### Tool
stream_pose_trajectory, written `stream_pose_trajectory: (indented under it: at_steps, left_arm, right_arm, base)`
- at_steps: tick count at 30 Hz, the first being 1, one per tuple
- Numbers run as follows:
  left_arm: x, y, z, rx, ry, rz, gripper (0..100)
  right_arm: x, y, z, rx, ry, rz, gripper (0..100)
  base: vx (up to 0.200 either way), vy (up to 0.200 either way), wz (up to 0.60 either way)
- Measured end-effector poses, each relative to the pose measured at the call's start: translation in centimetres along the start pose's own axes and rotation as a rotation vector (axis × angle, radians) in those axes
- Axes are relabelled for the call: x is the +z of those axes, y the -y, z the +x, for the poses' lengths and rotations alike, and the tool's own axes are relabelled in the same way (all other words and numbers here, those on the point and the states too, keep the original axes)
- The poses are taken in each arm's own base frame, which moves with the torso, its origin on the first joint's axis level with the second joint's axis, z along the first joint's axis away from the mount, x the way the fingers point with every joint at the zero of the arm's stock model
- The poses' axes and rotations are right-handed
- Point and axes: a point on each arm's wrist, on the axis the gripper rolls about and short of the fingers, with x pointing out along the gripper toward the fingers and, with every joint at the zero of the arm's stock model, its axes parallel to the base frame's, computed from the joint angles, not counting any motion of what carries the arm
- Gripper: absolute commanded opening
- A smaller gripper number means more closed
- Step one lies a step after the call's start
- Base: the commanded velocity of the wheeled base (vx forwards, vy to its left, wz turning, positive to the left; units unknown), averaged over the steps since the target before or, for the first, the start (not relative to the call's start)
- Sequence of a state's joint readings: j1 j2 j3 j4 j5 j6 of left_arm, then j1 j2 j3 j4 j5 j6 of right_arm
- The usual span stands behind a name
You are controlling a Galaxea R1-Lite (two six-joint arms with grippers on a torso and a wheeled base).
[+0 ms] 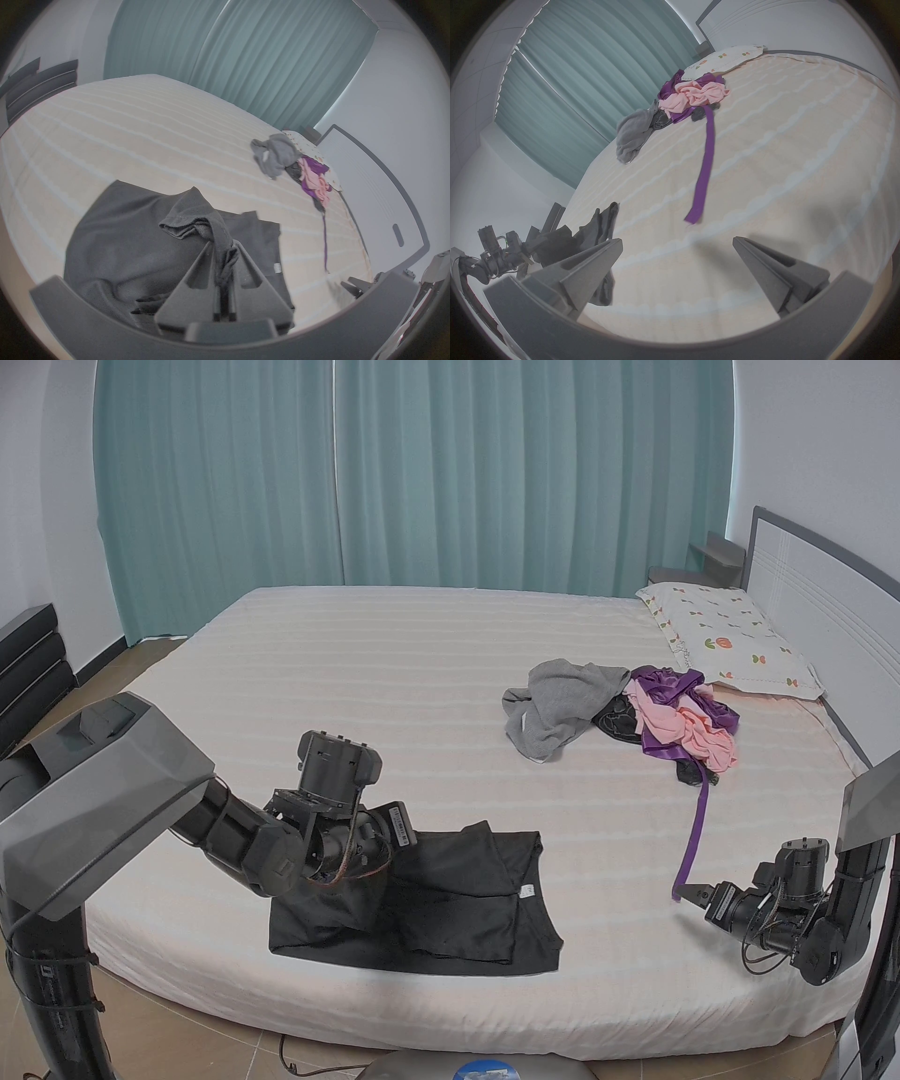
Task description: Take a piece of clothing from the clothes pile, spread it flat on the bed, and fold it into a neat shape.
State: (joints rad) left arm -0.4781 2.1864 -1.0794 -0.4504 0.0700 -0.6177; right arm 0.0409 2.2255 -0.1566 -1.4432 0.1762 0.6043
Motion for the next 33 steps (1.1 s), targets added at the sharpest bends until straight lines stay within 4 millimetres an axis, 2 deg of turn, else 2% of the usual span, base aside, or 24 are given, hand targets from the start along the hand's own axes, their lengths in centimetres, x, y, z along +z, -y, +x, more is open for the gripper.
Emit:
stream_pose_trajectory:
  at_steps: [6,15,21,22,26,33]
  left_arm:
    - [0.0,2.1,0.4,-0.026,-0.011,0.005,0]
    - [-0.9,3.8,1.9,0.011,0.018,0.029,0]
    - [-2.3,4.9,2.6,-0.005,-0.005,0.033,0]
    - [-2.5,5.1,2.7,-0.008,-0.008,0.035,100]
    - [-3.4,5.6,2.7,-0.001,-0.039,0.05,100]
    - [-3.5,5.8,2.7,0.013,-0.05,-0.003,100]
  right_arm:
    - [-0.2,0.1,0.1,-0.004,-0.008,0.001,100]
    - [-0.3,0.2,0.2,-0.01,-0.014,0.002,100]
    - [-0.4,0.2,0.2,-0.011,-0.019,0.001,100]
    - [-0.4,0.2,0.2,-0.011,-0.019,0.001,100]
    - [-0.4,0.2,0.2,-0.011,-0.021,0.001,100]
    - [-0.6,0.1,0.1,-0.009,-0.026,-0.002,100]
  base:
    - [0.0,-0.2,0.0]
    - [0.0,0.0,0.0]
    - [0.0,0.0,0.0]
    - [0.0,0.0,0.0]
    - [0.0,0.0,0.0]
    - [0.0,0.0,0.0]
